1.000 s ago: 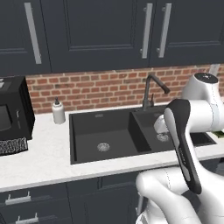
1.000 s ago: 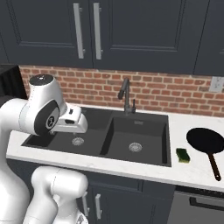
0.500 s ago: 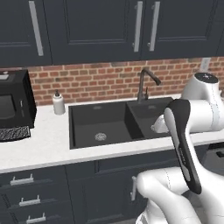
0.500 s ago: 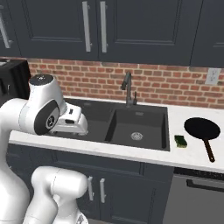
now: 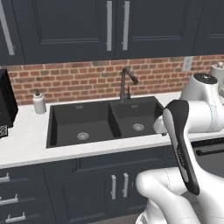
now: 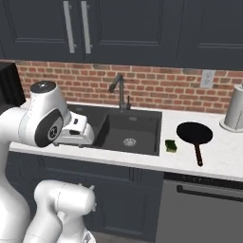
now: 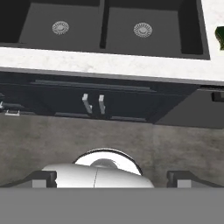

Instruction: Pick the pan and sponge and place them into the sink. Then turn on the water.

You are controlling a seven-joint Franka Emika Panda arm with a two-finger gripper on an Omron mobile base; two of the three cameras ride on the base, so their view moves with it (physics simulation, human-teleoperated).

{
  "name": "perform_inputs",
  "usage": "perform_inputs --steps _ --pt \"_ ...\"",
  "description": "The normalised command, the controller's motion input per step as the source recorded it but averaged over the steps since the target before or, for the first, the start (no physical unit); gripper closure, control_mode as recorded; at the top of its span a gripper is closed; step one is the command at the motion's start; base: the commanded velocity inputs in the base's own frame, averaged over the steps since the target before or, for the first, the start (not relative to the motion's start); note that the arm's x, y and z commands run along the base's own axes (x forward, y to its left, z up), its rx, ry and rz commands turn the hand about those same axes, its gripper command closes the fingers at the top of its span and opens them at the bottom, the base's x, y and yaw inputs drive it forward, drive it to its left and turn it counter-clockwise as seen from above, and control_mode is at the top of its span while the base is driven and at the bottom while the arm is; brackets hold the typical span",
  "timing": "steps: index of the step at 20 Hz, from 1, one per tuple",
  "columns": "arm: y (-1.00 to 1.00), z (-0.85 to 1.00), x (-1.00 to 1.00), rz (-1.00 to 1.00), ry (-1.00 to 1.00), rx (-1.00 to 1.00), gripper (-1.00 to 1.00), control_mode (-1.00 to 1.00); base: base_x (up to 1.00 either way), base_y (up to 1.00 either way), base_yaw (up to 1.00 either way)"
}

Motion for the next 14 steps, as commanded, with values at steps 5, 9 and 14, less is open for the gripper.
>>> perform_inputs --steps 5,9,14 --pt "0.0 0.0 0.0 0.0 0.0 0.0 -1.0 1.0 -0.01 -0.8 0.0" --pt "0.0 0.0 0.0 0.0 0.0 0.0 -1.0 1.0 0.0 -0.66 0.0" --pt "0.0 0.0 0.0 0.0 0.0 0.0 -1.0 1.0 0.01 -0.15 0.0"
